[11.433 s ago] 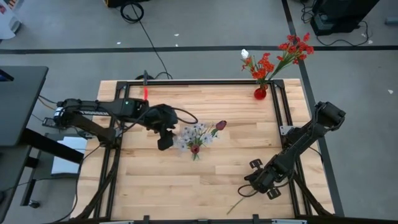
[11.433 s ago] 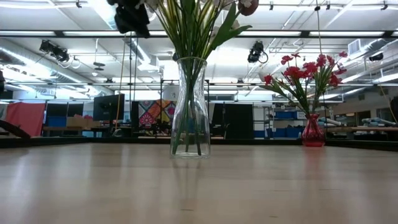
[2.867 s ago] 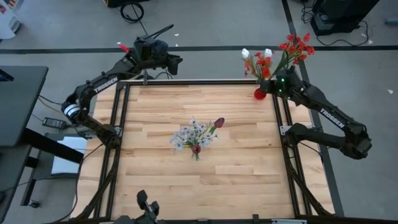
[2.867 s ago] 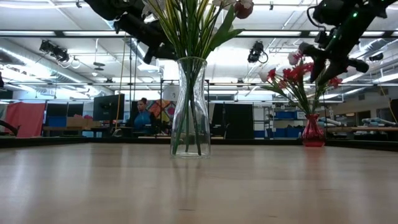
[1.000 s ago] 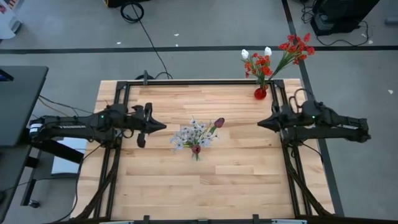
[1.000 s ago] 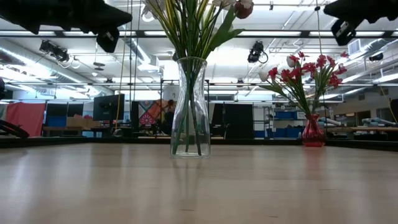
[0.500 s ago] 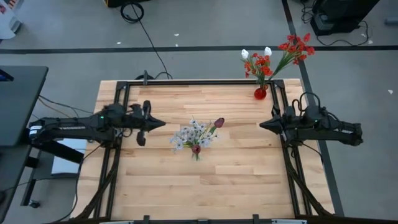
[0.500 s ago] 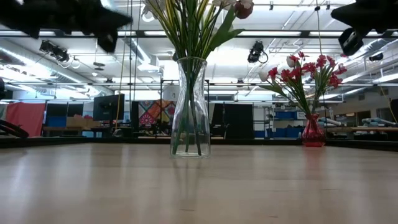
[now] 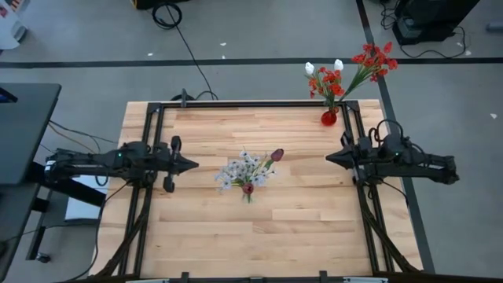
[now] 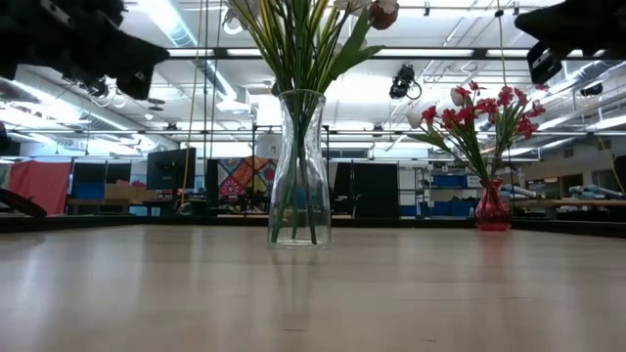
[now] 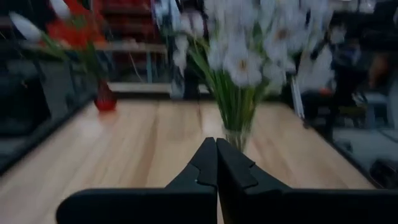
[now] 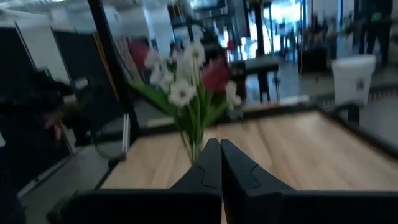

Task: Sort flowers into vase by color
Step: Return to Home Position

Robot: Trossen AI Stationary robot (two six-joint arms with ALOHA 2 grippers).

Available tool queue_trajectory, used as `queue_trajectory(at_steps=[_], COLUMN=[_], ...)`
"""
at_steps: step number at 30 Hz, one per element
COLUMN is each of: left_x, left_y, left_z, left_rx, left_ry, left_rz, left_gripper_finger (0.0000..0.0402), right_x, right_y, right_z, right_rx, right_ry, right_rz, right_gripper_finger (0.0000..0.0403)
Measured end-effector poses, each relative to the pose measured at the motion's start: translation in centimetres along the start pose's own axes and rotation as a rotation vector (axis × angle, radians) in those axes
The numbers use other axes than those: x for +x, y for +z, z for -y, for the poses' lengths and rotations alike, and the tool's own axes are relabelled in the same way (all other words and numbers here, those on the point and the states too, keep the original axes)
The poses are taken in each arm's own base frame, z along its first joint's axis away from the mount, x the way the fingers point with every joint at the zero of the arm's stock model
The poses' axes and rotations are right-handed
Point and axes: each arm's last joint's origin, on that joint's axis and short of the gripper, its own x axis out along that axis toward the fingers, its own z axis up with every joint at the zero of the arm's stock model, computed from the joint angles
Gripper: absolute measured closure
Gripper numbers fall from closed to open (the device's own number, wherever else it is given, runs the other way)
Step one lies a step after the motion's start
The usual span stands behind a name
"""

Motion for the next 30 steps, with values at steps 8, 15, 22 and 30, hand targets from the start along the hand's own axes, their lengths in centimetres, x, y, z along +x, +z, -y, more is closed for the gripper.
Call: queue_trajectory(at_steps=[8, 15, 22, 30], left_x=[-1.6, -1.4, -1.1, -1.1], left_y=[-1.9, -4.4, -5.2, -5.4], left_z=[0.0, -0.2, -0.3, -0.3], left_rx=[-0.022, -0.046, -0.045, -0.013], left_ry=[0.02, 0.044, 0.044, 0.044], left_rz=[0.028, 0.097, 0.079, 0.064], left_gripper_finger=[0.0401, 0.0401, 0.0401, 0.0401], right_x=[0.5, 1.1, 1.6, 2.2], right_y=[-1.4, -3.1, -4.6, -7.3], right_z=[0.4, 0.9, 1.1, 0.9], right_rx=[0.003, 0.011, 0.037, 0.06], right_ry=[-0.018, -0.045, 0.001, 0.041], right_rz=[-0.022, -0.038, -0.018, -0.006], right_gripper_finger=[0.0402, 0.0403, 0.0403, 0.0403])
